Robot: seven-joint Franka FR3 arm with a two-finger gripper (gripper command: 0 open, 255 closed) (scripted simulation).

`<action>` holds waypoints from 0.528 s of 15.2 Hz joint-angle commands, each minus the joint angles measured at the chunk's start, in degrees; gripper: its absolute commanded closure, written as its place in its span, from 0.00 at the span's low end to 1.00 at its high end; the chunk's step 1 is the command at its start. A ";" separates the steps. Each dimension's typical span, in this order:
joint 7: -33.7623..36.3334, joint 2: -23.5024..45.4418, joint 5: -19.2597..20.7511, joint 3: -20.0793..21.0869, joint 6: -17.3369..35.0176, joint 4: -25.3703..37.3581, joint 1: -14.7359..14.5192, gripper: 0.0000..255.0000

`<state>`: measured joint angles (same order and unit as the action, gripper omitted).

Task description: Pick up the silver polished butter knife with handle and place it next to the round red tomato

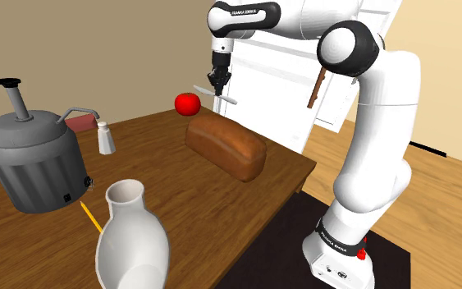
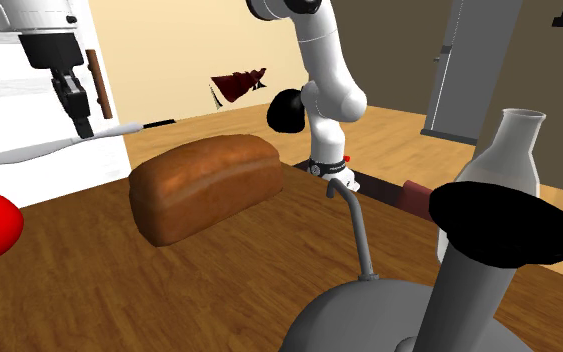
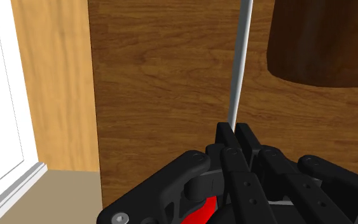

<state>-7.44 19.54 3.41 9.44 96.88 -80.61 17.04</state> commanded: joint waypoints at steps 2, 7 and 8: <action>0.04 -0.16 0.00 -0.02 2.52 -2.65 0.09 1.00; 0.12 0.06 0.07 -0.08 6.28 -6.20 0.18 1.00; 0.14 0.14 0.09 -0.09 7.01 -6.85 0.19 1.00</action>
<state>-7.23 19.77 3.50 9.39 102.95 -86.46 17.14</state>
